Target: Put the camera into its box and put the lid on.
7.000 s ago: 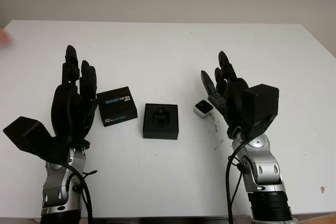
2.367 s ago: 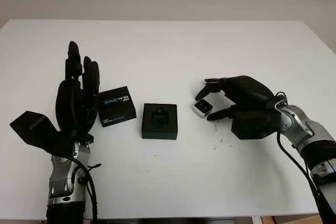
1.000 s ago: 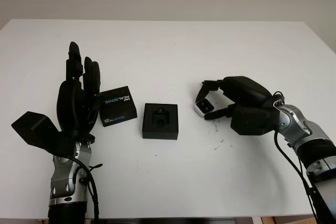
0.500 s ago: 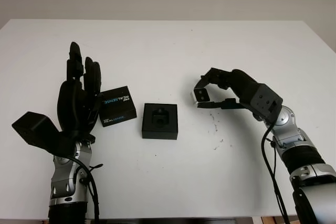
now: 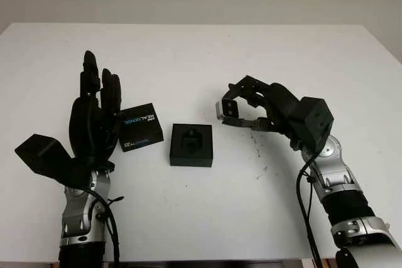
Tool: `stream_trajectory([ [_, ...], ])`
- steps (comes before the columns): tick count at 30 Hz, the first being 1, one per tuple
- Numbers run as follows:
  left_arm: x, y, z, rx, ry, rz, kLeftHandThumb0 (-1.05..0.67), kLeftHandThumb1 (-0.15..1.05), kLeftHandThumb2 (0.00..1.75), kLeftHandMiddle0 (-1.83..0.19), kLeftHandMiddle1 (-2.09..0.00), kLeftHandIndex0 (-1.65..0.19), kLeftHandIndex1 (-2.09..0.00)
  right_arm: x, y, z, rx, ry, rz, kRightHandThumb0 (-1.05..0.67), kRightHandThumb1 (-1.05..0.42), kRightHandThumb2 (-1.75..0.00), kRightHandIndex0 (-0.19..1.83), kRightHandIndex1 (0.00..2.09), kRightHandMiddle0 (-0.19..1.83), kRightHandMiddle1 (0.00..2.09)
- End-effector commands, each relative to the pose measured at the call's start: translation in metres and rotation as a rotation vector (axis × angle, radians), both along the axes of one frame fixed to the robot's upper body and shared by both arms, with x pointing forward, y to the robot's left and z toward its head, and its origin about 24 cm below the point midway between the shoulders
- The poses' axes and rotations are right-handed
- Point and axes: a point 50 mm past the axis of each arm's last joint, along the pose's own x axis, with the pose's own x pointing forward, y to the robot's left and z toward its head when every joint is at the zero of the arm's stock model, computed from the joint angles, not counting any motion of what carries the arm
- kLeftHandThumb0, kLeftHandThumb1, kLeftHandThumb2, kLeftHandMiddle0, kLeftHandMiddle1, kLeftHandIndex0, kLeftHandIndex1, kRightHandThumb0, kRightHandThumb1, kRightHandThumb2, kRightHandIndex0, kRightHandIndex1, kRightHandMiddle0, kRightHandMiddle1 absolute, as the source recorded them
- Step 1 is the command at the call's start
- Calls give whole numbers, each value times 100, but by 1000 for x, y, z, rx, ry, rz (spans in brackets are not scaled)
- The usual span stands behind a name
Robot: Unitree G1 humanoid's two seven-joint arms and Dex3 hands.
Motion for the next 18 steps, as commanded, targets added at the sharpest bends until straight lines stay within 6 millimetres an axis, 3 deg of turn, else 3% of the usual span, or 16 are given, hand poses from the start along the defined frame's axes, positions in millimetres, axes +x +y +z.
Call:
stream_trajectory([
  [1,-2,-1,0,8,-1,3,-52,105,41,14,-6,17,-5,-6,9,6,34,-19,-5,-40,-94,-6,28,3,29,176],
  [5,-2,-3,0,3,-3,0,-52,105,42,14,-5,17,-5,-21,26,10,120,37,-28,-33,-97,-6,25,3,19,184],
  [18,-1,-14,2,-16,-20,-6,-55,105,38,14,-5,17,-5,-46,45,20,188,116,-126,-31,-104,-7,23,4,7,203],
])
